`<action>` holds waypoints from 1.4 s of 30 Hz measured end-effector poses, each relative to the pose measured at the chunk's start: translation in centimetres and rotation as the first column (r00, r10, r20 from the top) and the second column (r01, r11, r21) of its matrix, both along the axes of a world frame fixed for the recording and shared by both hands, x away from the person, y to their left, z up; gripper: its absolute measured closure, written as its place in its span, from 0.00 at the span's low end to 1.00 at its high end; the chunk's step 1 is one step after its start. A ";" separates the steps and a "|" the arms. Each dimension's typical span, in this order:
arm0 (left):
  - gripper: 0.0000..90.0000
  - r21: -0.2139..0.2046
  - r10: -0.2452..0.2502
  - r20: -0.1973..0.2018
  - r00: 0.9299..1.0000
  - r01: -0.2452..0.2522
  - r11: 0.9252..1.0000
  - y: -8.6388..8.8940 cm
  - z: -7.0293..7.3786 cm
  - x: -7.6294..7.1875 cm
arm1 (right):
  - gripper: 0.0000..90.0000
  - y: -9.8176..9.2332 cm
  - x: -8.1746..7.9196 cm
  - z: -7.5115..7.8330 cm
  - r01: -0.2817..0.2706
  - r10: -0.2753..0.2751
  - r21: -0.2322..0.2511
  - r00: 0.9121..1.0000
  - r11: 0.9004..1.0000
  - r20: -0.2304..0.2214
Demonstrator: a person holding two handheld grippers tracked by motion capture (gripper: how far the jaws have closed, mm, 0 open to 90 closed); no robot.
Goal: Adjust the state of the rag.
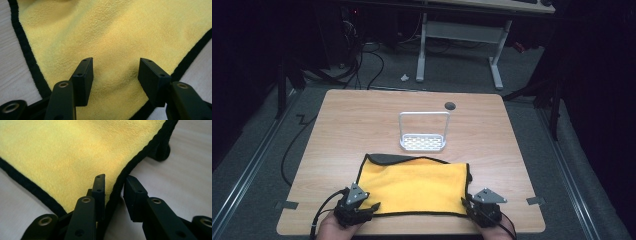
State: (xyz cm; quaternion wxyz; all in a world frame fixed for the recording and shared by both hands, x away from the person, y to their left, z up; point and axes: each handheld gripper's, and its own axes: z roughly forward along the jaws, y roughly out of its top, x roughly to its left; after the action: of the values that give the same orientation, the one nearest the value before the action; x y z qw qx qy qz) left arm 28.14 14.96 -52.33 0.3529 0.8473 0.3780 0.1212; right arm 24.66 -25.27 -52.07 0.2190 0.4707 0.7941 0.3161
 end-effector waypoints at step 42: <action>0.54 -0.077 0.007 -0.011 1.000 -0.008 0.997 2.3 0.6 0.4 | 0.83 -4.0 10.8 1.8 0.169 -0.168 -0.005 0.982 0.986 0.084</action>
State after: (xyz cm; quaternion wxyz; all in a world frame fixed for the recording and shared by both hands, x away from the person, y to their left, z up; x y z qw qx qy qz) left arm 28.53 17.24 -51.71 0.3828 0.8323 0.3874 0.1033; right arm 35.44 -29.23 -50.27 0.2807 0.5213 0.7435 0.3109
